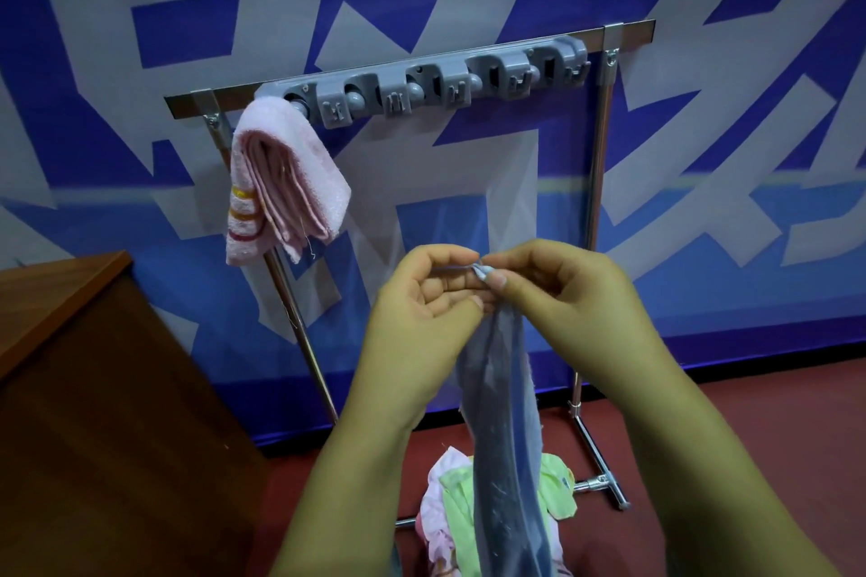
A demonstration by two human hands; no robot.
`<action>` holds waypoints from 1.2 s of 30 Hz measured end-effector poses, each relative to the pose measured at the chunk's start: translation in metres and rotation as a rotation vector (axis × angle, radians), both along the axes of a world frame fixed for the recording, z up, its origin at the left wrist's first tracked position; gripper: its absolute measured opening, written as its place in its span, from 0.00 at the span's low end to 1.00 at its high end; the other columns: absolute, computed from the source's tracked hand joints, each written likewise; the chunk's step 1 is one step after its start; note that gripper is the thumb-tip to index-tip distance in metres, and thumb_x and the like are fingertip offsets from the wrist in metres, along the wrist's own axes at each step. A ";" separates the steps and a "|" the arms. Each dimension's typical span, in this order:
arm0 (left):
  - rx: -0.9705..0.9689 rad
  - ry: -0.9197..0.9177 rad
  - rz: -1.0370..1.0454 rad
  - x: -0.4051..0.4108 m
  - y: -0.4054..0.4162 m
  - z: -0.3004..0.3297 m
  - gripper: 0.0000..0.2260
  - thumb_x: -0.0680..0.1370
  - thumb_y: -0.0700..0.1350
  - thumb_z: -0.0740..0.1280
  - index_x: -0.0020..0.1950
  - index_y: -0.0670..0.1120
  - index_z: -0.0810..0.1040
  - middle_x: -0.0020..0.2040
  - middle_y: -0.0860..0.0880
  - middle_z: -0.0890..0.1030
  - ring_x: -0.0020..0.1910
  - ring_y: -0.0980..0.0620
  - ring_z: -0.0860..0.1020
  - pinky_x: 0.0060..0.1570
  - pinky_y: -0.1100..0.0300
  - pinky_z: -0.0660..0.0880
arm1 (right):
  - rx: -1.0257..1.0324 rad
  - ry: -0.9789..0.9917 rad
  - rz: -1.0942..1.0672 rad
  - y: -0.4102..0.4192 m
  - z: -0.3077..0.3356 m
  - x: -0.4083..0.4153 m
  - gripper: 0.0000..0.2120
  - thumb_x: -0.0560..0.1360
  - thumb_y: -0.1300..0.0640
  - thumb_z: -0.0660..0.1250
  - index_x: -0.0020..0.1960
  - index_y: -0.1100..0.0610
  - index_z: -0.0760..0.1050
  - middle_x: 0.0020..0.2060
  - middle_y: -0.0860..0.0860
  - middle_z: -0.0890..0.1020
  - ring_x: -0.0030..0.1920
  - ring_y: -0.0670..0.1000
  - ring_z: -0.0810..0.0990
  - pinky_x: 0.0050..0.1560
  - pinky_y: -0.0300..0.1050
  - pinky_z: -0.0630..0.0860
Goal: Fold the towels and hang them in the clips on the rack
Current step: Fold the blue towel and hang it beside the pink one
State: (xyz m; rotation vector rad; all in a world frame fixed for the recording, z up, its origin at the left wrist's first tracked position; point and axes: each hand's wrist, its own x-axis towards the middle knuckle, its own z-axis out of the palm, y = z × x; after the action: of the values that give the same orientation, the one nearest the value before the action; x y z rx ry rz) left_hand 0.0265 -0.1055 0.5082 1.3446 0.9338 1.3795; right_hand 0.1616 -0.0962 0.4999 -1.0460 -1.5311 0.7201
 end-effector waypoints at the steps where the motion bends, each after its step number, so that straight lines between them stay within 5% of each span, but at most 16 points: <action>1: 0.002 -0.002 -0.007 -0.001 0.001 0.000 0.12 0.73 0.27 0.64 0.51 0.41 0.76 0.40 0.47 0.84 0.43 0.52 0.84 0.46 0.63 0.80 | 0.000 -0.038 0.020 0.000 0.000 0.001 0.06 0.71 0.60 0.72 0.47 0.50 0.81 0.42 0.45 0.85 0.45 0.40 0.83 0.50 0.35 0.78; 8: 0.031 0.032 -0.089 -0.010 0.001 -0.002 0.14 0.73 0.27 0.64 0.53 0.43 0.75 0.46 0.45 0.84 0.49 0.51 0.83 0.51 0.61 0.79 | -0.011 0.046 0.035 0.008 -0.002 0.011 0.08 0.73 0.61 0.70 0.44 0.48 0.80 0.40 0.49 0.85 0.45 0.44 0.84 0.52 0.47 0.80; 11: 0.173 0.262 0.076 -0.018 0.005 -0.013 0.12 0.72 0.34 0.71 0.50 0.49 0.77 0.49 0.50 0.82 0.51 0.56 0.80 0.50 0.65 0.76 | -0.041 0.133 0.061 0.011 -0.004 0.016 0.04 0.73 0.57 0.69 0.45 0.49 0.80 0.42 0.51 0.86 0.47 0.49 0.84 0.54 0.55 0.79; 15: 0.249 0.633 0.096 -0.029 0.012 -0.030 0.12 0.66 0.51 0.74 0.47 0.58 0.77 0.58 0.60 0.73 0.60 0.65 0.71 0.54 0.76 0.67 | -0.028 0.229 0.119 0.011 -0.002 0.017 0.04 0.71 0.56 0.67 0.43 0.48 0.80 0.40 0.51 0.85 0.44 0.50 0.84 0.48 0.50 0.80; 18: 0.167 0.723 0.021 -0.029 0.015 -0.043 0.12 0.67 0.47 0.76 0.46 0.56 0.77 0.58 0.59 0.72 0.57 0.68 0.71 0.50 0.80 0.64 | -0.022 0.308 0.152 0.011 0.003 0.018 0.07 0.75 0.63 0.66 0.45 0.52 0.79 0.38 0.50 0.84 0.42 0.46 0.83 0.43 0.41 0.80; 20: 0.132 0.712 0.022 -0.030 0.017 -0.051 0.11 0.68 0.44 0.75 0.44 0.55 0.77 0.54 0.58 0.75 0.52 0.65 0.74 0.50 0.76 0.67 | -0.025 0.344 0.164 0.010 0.006 0.019 0.07 0.76 0.64 0.64 0.46 0.55 0.78 0.38 0.50 0.84 0.42 0.47 0.83 0.44 0.41 0.80; 23: 0.028 0.627 0.028 -0.034 0.019 -0.060 0.10 0.70 0.40 0.73 0.42 0.53 0.76 0.43 0.53 0.80 0.44 0.53 0.78 0.49 0.57 0.75 | -0.031 0.366 0.154 0.010 0.008 0.022 0.07 0.75 0.64 0.64 0.46 0.55 0.78 0.37 0.49 0.84 0.41 0.47 0.83 0.44 0.40 0.80; 26: 0.030 0.584 0.059 -0.039 0.018 -0.061 0.10 0.71 0.39 0.72 0.41 0.53 0.74 0.40 0.48 0.78 0.38 0.45 0.75 0.45 0.47 0.75 | -0.034 0.399 0.128 0.010 0.008 0.028 0.08 0.76 0.64 0.63 0.45 0.54 0.79 0.36 0.49 0.84 0.39 0.46 0.82 0.40 0.37 0.79; 32: 0.143 0.296 0.126 -0.053 0.021 -0.045 0.19 0.70 0.34 0.72 0.46 0.59 0.76 0.45 0.57 0.81 0.46 0.55 0.80 0.50 0.59 0.77 | -0.022 0.433 0.051 0.012 0.011 0.041 0.07 0.77 0.64 0.62 0.46 0.55 0.78 0.34 0.47 0.84 0.37 0.45 0.81 0.39 0.35 0.78; 36: 0.191 0.302 0.180 -0.061 0.025 -0.029 0.14 0.71 0.33 0.71 0.39 0.52 0.76 0.34 0.54 0.79 0.36 0.57 0.77 0.41 0.63 0.75 | 0.000 0.424 0.021 0.011 0.014 0.047 0.09 0.77 0.64 0.62 0.44 0.54 0.78 0.33 0.46 0.84 0.37 0.43 0.81 0.38 0.34 0.78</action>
State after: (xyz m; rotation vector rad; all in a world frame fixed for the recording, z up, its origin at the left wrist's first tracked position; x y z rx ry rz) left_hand -0.0340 -0.0801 0.4788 1.6800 1.1695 1.4544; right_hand 0.2089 -0.0848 0.5142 -0.8137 -1.1760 0.8923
